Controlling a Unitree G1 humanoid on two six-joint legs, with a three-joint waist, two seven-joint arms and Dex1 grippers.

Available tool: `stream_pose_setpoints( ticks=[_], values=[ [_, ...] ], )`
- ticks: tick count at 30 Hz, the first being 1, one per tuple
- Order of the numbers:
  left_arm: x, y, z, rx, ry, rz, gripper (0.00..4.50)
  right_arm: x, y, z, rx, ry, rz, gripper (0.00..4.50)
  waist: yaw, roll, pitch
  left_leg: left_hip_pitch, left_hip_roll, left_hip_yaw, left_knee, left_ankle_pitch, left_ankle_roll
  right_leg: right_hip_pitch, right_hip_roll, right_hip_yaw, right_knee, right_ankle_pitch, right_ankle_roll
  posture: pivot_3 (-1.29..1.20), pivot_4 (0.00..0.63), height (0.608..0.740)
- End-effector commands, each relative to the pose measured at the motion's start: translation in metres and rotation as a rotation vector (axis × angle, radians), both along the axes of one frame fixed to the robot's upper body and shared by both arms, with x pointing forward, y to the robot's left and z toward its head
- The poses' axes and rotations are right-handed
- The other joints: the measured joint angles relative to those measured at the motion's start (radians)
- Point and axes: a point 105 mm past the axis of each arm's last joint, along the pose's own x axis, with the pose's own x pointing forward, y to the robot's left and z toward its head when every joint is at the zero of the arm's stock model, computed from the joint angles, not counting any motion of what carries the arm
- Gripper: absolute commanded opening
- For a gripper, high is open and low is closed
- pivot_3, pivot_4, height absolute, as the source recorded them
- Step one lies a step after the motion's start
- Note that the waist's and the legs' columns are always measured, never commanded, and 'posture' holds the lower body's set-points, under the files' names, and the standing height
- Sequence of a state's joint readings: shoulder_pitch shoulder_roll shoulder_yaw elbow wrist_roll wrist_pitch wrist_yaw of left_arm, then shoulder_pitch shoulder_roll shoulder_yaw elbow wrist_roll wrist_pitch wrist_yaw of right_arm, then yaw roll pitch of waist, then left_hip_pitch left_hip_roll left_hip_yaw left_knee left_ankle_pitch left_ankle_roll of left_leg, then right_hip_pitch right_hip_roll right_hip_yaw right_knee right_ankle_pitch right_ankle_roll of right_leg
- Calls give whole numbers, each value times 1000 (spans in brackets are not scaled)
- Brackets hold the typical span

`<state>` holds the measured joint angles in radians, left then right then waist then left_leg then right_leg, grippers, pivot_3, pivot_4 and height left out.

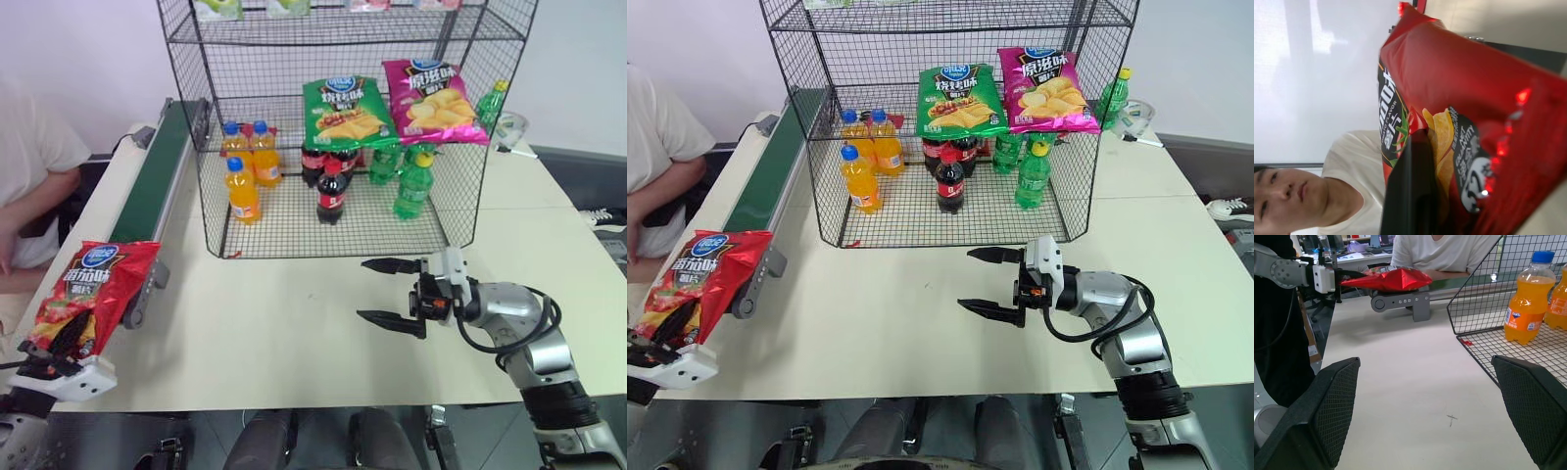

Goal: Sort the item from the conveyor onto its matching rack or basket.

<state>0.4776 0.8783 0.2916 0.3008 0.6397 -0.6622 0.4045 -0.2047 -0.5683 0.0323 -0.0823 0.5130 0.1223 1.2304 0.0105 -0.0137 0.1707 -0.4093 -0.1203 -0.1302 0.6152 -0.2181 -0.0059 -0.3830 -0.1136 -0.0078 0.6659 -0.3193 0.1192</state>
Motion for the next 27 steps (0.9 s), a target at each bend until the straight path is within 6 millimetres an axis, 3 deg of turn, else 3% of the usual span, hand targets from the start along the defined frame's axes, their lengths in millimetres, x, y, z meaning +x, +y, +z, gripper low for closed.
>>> stream_pose_setpoints(
  ticks=[1, 7, 12, 16, 19, 27],
  values=[
    [-1, 2, 9, 2, -45, 20, 66, 1, -1, 7, 10, -41, -8, 4500, 1, 0, 0, 0, 0, 0, 0, 0, 0, 0, 0, 0, 0, 0, 0, 0, 150, 740],
    [-4, -1, 15, 4, -65, 16, 66, 2, -2, 7, 10, -45, -13, 4500, 1, 0, 0, 0, 0, 0, 0, 0, 0, 0, 0, 0, 0, 0, 0, 0, 150, 740],
    [4, -22, 53, 0, -144, -69, 66, 4, -8, 11, 18, -47, -36, 4500, 3, -1, 0, 0, 0, 0, 0, 0, 0, 0, 0, 0, 0, 0, 0, 0, 150, 740],
    [13, -45, 85, 8, -220, -154, 66, 10, -17, 15, 42, -46, -90, 4500, 2, -1, -1, 0, 0, 0, 0, 0, 0, 1, 0, 0, 0, 0, -1, 0, 150, 740],
    [16, -56, 92, 12, -221, -191, 66, 11, -22, 16, 56, -46, -116, 4500, 2, -1, -1, 0, 0, 0, 0, 0, 0, 1, 0, 0, 0, 0, -1, 0, 150, 740],
    [38, -112, 131, -13, -319, -380, 66, 26, -64, 49, 218, -133, -371, 4500, 4, -1, -1, 0, 0, 0, 0, 0, 0, 1, 0, 0, -1, 0, -1, 0, 150, 740]
  ],
)
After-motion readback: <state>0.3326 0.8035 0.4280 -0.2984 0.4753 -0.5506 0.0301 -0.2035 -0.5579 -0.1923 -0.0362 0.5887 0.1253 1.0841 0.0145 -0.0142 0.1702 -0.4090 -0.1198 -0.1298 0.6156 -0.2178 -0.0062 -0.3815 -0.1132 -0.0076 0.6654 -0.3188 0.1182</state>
